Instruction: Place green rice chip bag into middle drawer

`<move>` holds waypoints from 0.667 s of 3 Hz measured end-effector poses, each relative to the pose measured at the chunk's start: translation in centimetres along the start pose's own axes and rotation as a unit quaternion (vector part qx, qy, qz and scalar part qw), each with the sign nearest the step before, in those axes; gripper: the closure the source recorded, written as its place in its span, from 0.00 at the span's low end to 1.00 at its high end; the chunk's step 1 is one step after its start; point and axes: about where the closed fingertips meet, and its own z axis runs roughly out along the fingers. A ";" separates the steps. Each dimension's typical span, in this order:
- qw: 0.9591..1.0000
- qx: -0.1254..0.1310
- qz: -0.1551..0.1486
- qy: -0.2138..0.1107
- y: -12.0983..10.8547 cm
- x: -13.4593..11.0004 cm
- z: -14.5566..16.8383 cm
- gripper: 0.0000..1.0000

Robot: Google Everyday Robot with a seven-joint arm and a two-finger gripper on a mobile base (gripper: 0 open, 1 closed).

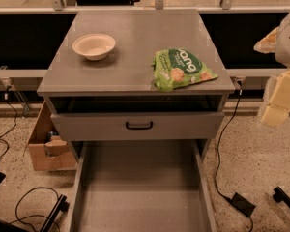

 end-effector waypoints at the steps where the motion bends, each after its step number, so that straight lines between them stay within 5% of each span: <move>1: 1.000 0.008 -0.004 0.003 -0.1 -0.2 -0.4 0.00; 2: 0.998 0.043 -0.049 -0.006 -3.2 -1.5 0.9 0.00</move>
Offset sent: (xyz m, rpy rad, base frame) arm 0.0674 0.0111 -0.0015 -0.0594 -0.1652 0.1460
